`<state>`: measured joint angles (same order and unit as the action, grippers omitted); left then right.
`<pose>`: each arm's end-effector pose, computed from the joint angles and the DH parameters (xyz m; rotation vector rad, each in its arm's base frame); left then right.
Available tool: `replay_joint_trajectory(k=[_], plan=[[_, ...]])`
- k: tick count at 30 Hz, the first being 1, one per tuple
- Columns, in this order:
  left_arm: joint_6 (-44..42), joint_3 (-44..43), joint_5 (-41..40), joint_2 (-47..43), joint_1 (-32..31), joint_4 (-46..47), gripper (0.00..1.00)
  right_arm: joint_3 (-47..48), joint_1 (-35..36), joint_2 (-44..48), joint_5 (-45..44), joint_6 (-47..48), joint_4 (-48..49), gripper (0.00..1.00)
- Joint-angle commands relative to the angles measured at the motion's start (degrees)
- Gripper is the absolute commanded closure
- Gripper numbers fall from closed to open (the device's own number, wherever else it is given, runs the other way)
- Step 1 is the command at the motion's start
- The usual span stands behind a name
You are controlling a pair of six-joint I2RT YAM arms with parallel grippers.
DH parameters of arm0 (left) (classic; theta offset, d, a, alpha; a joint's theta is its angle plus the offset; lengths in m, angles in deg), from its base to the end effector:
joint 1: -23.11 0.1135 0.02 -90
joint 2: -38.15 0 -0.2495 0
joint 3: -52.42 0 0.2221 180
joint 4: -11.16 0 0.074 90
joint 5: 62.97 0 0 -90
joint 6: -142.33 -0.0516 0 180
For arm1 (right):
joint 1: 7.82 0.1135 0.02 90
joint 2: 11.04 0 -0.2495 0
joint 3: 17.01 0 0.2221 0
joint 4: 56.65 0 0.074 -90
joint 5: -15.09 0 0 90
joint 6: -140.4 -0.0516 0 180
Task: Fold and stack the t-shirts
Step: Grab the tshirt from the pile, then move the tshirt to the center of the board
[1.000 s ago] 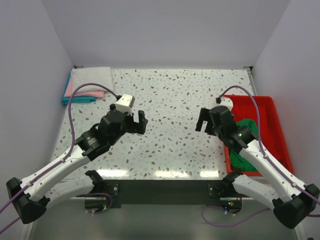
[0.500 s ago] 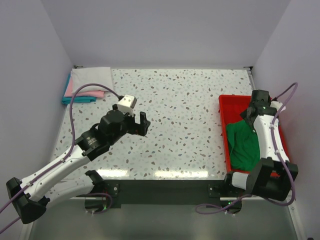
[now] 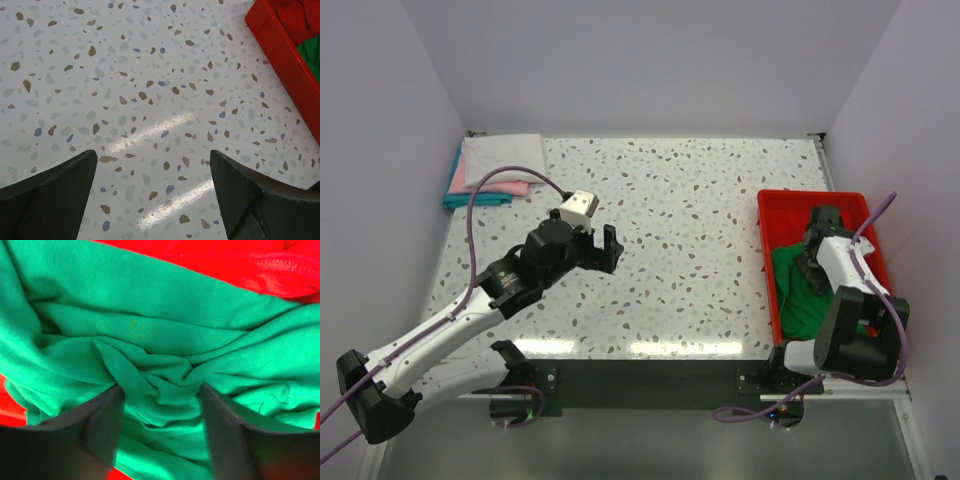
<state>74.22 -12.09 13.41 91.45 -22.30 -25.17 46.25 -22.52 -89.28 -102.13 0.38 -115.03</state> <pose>0.1499 -0.1347 0.3040 0.2626 2.0165 -0.5126 0.2049 -0.0782 0.1855 1.5155 2.2143 -0.4997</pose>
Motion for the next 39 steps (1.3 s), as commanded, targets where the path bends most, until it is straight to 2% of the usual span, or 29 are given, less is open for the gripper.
replay_joint_trajectory(k=[1,2,4,5,11,15,20,23,25,27,30,32,33,35,36,39], plan=[[-0.1,0.3,0.5,0.2,0.1,2.2,0.00,-1.0,-0.2,2.3,-1.2,-1.0,4.0,0.51],[-0.1,0.2,0.4,0.3,0.1,2.2,0.00,-1.0,-0.2,3.1,-1.3,-0.9,3.5,0.75],[-0.1,0.1,0.5,0.6,0.1,2.2,0.00,-0.4,-0.2,5.9,-1.7,0.3,2.7,0.96],[-0.1,0.1,0.4,0.6,0.1,2.2,0.00,-0.1,-0.2,7.0,-1.3,0.8,1.9,1.00],[-0.3,0.0,0.3,0.1,0.1,2.2,0.00,7.9,-0.2,15.4,1.6,5.8,-3.4,1.00],[-0.3,0.0,0.0,-0.1,0.1,2.2,0.00,16.0,-0.2,20.0,7.3,9.2,-4.6,1.00],[-0.3,-0.1,-0.6,-0.3,0.1,2.3,0.00,24.3,-0.2,23.8,24.0,15.1,-0.2,1.00],[0.2,-0.6,-1.7,-0.4,0.1,1.8,0.00,28.5,0.7,23.1,30.2,16.0,1.1,1.00],[0.9,-1.2,-3.9,-0.7,0.1,1.2,0.00,33.1,3.8,21.4,34.9,15.8,1.8,1.00],[2.4,-1.9,-6.8,-1.6,0.1,0.2,0.00,37.6,8.6,19.4,32.9,15.6,1.9,1.00],[4.9,-2.8,-11.8,-3.2,0.1,-1.5,0.00,43.2,27.5,17.1,25.7,15.5,2.8,1.00],[6.2,-3.9,-13.6,-4.0,0.1,-2.6,0.00,48.0,34.4,13.3,23.8,15.4,4.0,1.00],[6.8,-4.2,-15.8,-4.9,0.2,-3.1,0.00,49.9,41.7,11.7,22.1,15.7,4.0,1.00],[7.7,-5.3,-18.4,-6.4,0.2,-4.1,0.00,56.8,49.5,6.1,17.2,17.9,3.9,1.00],[8.1,-5.6,-19.3,-6.8,0.2,-4.5,0.00,59.6,56.6,4.1,15.4,18.6,3.3,1.00],[9.2,-6.4,-22.5,-8.6,0.3,-5.8,0.00,69.9,66.2,-3.9,11.6,21.4,1.3,1.00]])
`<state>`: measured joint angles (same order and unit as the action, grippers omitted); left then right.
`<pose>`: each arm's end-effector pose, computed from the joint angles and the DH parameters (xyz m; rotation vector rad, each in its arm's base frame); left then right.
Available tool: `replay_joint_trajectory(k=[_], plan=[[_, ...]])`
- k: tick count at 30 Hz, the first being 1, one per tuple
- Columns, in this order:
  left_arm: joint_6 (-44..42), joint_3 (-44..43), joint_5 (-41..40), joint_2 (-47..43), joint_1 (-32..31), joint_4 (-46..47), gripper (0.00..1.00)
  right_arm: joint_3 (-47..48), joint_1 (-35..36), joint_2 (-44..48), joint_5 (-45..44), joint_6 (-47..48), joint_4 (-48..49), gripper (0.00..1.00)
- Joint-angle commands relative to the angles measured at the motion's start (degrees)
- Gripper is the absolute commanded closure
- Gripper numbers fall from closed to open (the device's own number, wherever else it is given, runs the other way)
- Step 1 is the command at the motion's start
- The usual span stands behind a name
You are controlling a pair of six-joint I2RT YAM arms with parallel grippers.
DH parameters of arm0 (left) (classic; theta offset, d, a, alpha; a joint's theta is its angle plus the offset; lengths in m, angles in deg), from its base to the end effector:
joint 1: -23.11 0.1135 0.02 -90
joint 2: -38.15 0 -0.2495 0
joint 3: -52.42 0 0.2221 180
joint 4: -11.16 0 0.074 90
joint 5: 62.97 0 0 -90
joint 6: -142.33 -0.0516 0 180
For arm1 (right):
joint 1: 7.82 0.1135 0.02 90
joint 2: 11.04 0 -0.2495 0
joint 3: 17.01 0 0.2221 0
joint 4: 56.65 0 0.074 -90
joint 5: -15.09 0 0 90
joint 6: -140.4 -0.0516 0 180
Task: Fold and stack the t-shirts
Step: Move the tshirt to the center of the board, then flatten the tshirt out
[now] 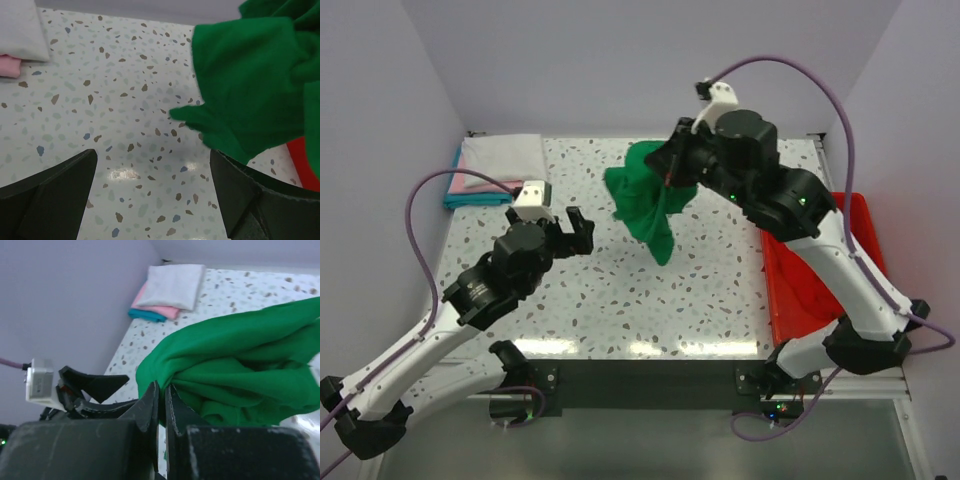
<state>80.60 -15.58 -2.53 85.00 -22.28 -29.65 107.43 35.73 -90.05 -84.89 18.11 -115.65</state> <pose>0.1364 -0.1020 0.3357 -0.0649 1.8853 -0.3917 0.1871 0.1655 0.4874 -0.0555 1.8736 0.7760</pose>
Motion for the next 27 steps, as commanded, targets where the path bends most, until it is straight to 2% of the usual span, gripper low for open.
replay_joint_trajectory(k=[1,3,7,10,11,12,15,16,18,20,23,24,27], plan=[[2.9,-3.6,-7.1,-2.4,0.3,-2.0,0.00,10.8,8.8,-4.7,-4.7,4.3,1.2,1.00],[3.7,-4.1,-8.8,-3.3,0.4,-3.1,0.00,13.4,9.4,-7.3,-3.6,4.3,0.7,1.00],[4.9,-3.7,-10.3,-4.7,0.3,-5.0,0.00,4.7,8.0,-5.5,-5.6,4.5,2.8,1.00],[6.7,-1.1,-10.4,-6.0,0.4,-5.3,0.01,-7.9,0.9,-2.6,0.8,2.6,6.8,0.83],[7.8,-0.1,-10.1,-6.2,0.4,-5.2,0.01,-15.2,-1.5,-2.0,2.8,2.2,8.3,0.75],[8.5,0.9,-9.7,-6.2,0.4,-5.0,0.01,-18.3,-6.3,-1.2,5.3,1.7,9.6,0.54],[11.9,4.8,-7.1,-4.8,0.4,-4.2,0.02,-26.8,-13.7,-2.4,5.4,2.4,9.7,0.39],[12.9,6.8,-6.3,-4.4,0.4,-4.0,0.03,-28.2,-14.4,-2.3,4.9,2.8,8.5,0.38],[16.8,8.9,-4.9,-3.3,0.4,-4.5,0.06,-34.0,-14.5,-0.9,3.0,3.3,8.6,0.33],[21.4,12.9,-5.4,-3.4,0.3,-5.3,0.09,-43.5,-14.5,4.1,5.2,2.0,12.9,0.33],[26.9,17.5,-7.7,-5.3,0.4,-7.5,0.13,-53.7,-9.3,9.4,2.4,-1.0,16.9,0.33],[27.8,19.2,-7.6,-5.8,0.4,-7.9,0.14,-55.3,-5.0,10.1,0.5,-2.8,16.9,0.33],[32.0,21.7,-4.5,-6.9,0.3,-7.7,0.24,-61.5,1.1,11.5,-2.7,-6.9,19.4,0.35]])
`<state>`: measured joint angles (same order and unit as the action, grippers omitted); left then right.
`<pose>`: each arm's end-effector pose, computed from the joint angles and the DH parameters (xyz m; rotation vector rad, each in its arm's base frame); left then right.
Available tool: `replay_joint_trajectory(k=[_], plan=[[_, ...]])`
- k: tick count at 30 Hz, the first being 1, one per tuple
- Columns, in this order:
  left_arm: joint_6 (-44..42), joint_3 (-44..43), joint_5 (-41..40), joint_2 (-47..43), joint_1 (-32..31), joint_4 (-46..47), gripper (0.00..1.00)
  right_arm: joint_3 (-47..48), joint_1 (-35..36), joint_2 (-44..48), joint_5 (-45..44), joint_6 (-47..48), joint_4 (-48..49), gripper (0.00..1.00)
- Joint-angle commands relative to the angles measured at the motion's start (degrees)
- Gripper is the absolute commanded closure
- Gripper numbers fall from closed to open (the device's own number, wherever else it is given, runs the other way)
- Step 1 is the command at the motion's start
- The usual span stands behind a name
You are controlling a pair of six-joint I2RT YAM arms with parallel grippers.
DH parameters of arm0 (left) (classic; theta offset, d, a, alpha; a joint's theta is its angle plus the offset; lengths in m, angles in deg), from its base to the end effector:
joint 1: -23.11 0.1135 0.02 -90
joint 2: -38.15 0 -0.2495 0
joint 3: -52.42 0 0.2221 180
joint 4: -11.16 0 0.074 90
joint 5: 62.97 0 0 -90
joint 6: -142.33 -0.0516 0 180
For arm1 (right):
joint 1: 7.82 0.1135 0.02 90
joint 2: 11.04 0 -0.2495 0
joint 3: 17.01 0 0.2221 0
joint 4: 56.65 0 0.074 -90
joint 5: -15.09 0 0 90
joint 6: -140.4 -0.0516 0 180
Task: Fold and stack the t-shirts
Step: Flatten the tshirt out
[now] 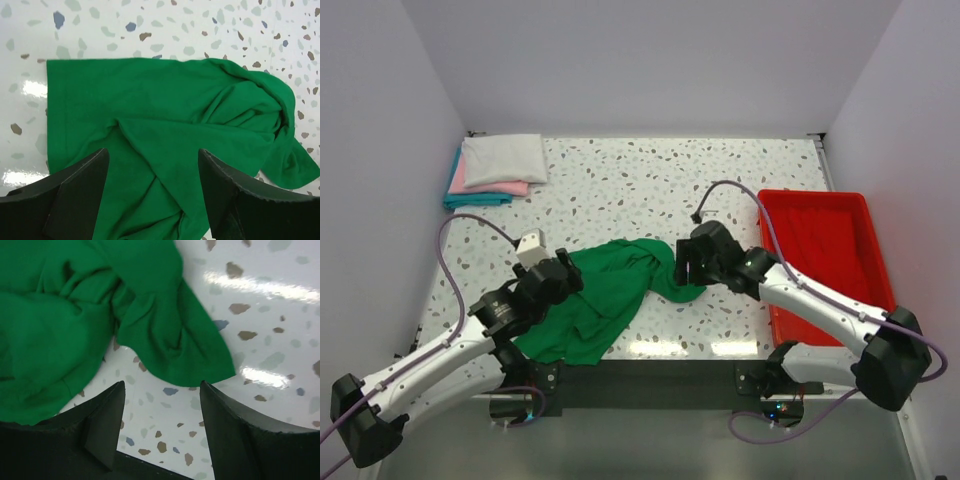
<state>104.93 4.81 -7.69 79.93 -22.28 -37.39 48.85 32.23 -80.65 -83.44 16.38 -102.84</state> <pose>0.1195 -0.0793 0.2233 -0.4297 2.1319 -0.2698 0.1849 0.1455 0.2371 -0.0628 2.4690 0.3951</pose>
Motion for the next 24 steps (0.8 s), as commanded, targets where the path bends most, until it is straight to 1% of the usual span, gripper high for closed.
replay_joint_trajectory(k=[1,2,3,5,6,8,9,11,15,18,21,22,24], plan=[[9.3,3.9,1.6,-1.9,0.4,1.2,0.24,-5.5,5.7,2.2,-4.6,-6.0,9.0,0.36],[9.1,5.3,4.1,-2.0,0.4,2.9,0.24,-6.6,6.7,1.6,-5.7,-6.8,9.9,0.36],[8.8,7.7,5.4,-1.8,0.4,6.7,0.24,-7.3,7.7,0.7,-5.8,-8.0,10.8,0.36],[7.3,9.0,8.4,-0.4,0.4,10.2,0.24,-8.3,9.0,-2.4,-5.3,-8.9,12.6,0.39],[7.0,9.4,8.8,0.4,0.3,12.6,0.24,-8.4,9.7,-3.1,-5.2,-10.0,13.1,0.39],[6.8,9.6,9.1,3.5,0.4,14.0,0.24,-8.4,11.5,-4.2,-5.5,-11.5,15.4,0.40],[6.5,9.5,9.4,4.5,0.3,15.6,0.24,-8.4,13.5,-5.1,-6.9,-12.5,16.0,0.40],[6.0,9.4,9.9,7.1,0.4,17.1,0.24,-7.6,14.9,-6.2,-8.9,-13.3,16.1,0.40],[5.3,10.0,11.4,10.1,0.4,22.1,0.24,-7.7,15.0,-8.4,-11.7,-14.7,15.6,0.39],[5.2,10.7,11.9,11.1,0.4,23.9,0.29,-9.5,15.0,-7.9,-14.0,-15.6,15.9,0.37],[5.1,11.0,11.8,11.7,0.3,24.9,0.37,-10.0,15.0,-8.8,-15.7,-15.8,15.2,0.36],[5.0,11.0,11.7,12.0,0.3,25.0,0.43,-9.9,15.0,-9.2,-16.0,-15.7,14.8,0.36],[5.0,11.0,11.4,12.3,0.4,25.0,0.48,-9.9,15.0,-10.1,-16.3,-15.8,15.1,0.35]])
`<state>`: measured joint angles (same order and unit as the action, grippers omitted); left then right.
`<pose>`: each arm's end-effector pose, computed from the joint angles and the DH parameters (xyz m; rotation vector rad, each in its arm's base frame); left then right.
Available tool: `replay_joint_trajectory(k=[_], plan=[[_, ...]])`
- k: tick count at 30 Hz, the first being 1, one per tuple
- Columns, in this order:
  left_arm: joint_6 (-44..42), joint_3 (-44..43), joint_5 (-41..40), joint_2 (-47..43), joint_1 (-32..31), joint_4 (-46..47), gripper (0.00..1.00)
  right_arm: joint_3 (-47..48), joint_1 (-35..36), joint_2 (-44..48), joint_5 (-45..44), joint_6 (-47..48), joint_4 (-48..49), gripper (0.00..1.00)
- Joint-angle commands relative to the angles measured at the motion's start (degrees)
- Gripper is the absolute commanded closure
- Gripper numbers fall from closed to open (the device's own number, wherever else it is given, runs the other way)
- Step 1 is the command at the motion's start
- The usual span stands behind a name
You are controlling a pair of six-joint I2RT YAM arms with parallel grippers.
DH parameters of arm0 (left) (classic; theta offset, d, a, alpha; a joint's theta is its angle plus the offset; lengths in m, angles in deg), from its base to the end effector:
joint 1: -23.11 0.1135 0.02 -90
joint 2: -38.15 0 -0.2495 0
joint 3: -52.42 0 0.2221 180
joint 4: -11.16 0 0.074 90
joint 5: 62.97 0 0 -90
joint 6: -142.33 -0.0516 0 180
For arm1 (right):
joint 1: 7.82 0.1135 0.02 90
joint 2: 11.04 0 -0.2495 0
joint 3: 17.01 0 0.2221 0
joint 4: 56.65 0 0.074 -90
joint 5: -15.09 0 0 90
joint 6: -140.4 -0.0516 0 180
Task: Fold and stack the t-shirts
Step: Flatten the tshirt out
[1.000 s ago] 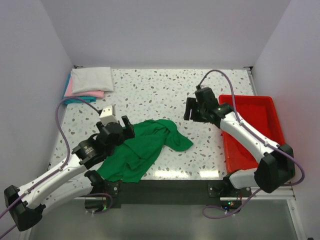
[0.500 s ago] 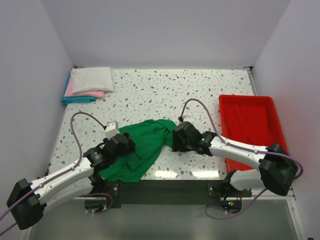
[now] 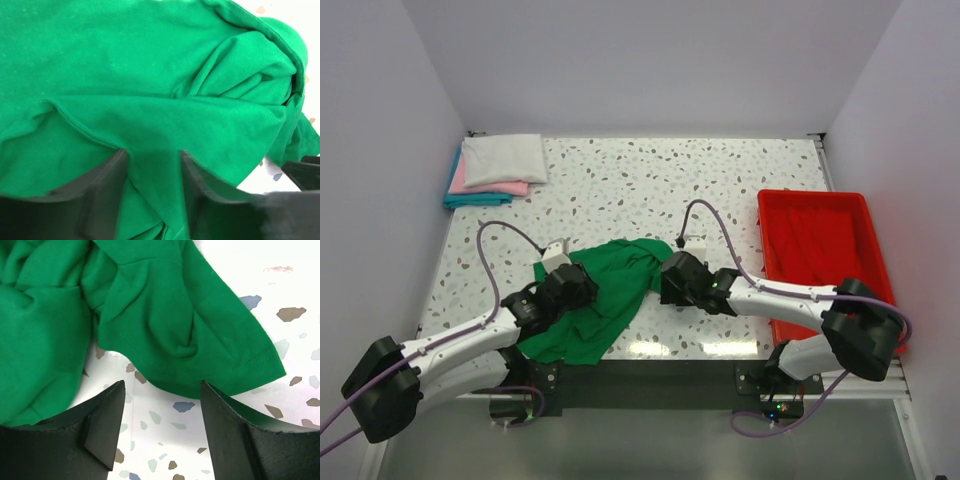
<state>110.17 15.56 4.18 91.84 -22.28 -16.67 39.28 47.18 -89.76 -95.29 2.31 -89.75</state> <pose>0.1346 -0.1079 0.1648 -0.4447 2.2771 -0.4668 0.1557 0.1910 0.1726 -0.0114 2.4823 0.3250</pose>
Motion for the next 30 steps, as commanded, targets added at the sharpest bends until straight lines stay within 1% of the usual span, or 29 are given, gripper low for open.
replay_joint_trajectory(k=[1,3,4,5,6,7,8,10,11,12,14,15,16,17,18,19,21,24,27,30], plan=[[-0.6,0.2,-0.6,0.4,0.4,4.4,0.55,-0.5,0.0,-1.3,-4.6,-1.8,2.4,0.35],[-1.0,-0.2,-1.1,0.4,0.4,4.5,0.61,-0.3,-0.1,-2.9,-4.6,-1.9,2.9,0.35],[-1.5,-0.3,-1.3,0.7,0.4,4.5,0.67,0.2,-0.1,-3.5,-4.7,-1.9,3.0,0.35],[-1.8,-0.6,-1.7,0.7,0.6,4.4,0.70,0.4,0.0,-4.9,-5.3,-1.9,3.2,0.35],[-2.0,-1.4,-1.9,0.8,0.8,3.7,0.77,0.8,0.0,-5.6,-5.5,-1.7,3.4,0.36],[-2.7,-1.8,-2.1,0.8,1.1,3.4,0.80,1.6,-0.1,-6.4,-5.9,-1.7,3.4,0.36],[-3.2,-2.4,-2.4,0.6,1.9,2.9,0.83,2.0,-0.1,-7.1,-6.2,-1.3,3.5,0.37],[-4.4,-4.0,-2.2,0.0,2.9,1.8,0.95,3.8,-0.1,-9.2,-7.2,-0.6,2.8,0.42],[-5.0,-4.6,-2.2,-0.3,3.9,1.4,0.97,4.4,-0.2,-9.6,-7.7,-0.2,2.4,0.45],[-5.6,-5.4,-2.2,-0.7,4.4,0.7,1.00,5.0,-0.2,-9.9,-8.7,-0.1,1.0,0.56],[-7.1,-6.2,-1.7,-1.7,5.9,0.0,1.00,6.7,-0.4,-9.0,-9.8,0.3,-0.8,0.69],[-7.8,-6.5,-0.8,-1.9,6.4,-0.1,1.00,7.0,-0.6,-8.2,-10.5,0.7,-2.2,0.85],[-8.9,-6.5,1.2,-2.2,6.7,0.0,0.96,7.6,-0.8,-6.3,-11.6,0.9,-3.0,0.92],[-8.8,-6.6,2.1,-2.2,6.8,-0.1,0.88,8.0,-1.5,-5.2,-12.1,1.1,-4.0,1.00],[-8.9,-6.1,3.2,-2.4,6.8,-0.1,0.72,8.3,-1.7,-4.1,-12.6,1.6,-5.8,1.00],[-8.5,-5.6,5.4,-2.8,6.8,0.1,0.65,8.9,-1.9,-1.6,-13.7,1.8,-6.9,1.00],[-7.1,-3.3,6.8,-3.7,6.3,0.6,0.47,9.3,-2.2,1.1,-14.4,2.4,-9.0,1.00],[-3.2,-0.3,7.7,-5.2,5.1,0.5,0.39,10.3,-2.4,5.6,-15.4,3.2,-11.4,1.00],[-1.2,2.7,8.0,-4.7,4.1,2.9,0.36,11.1,-2.4,7.9,-15.7,3.8,-13.1,1.00],[0.6,3.4,8.8,-2.6,3.7,4.1,0.36,12.2,-2.5,8.7,-16.0,4.2,-14.6,1.00]])
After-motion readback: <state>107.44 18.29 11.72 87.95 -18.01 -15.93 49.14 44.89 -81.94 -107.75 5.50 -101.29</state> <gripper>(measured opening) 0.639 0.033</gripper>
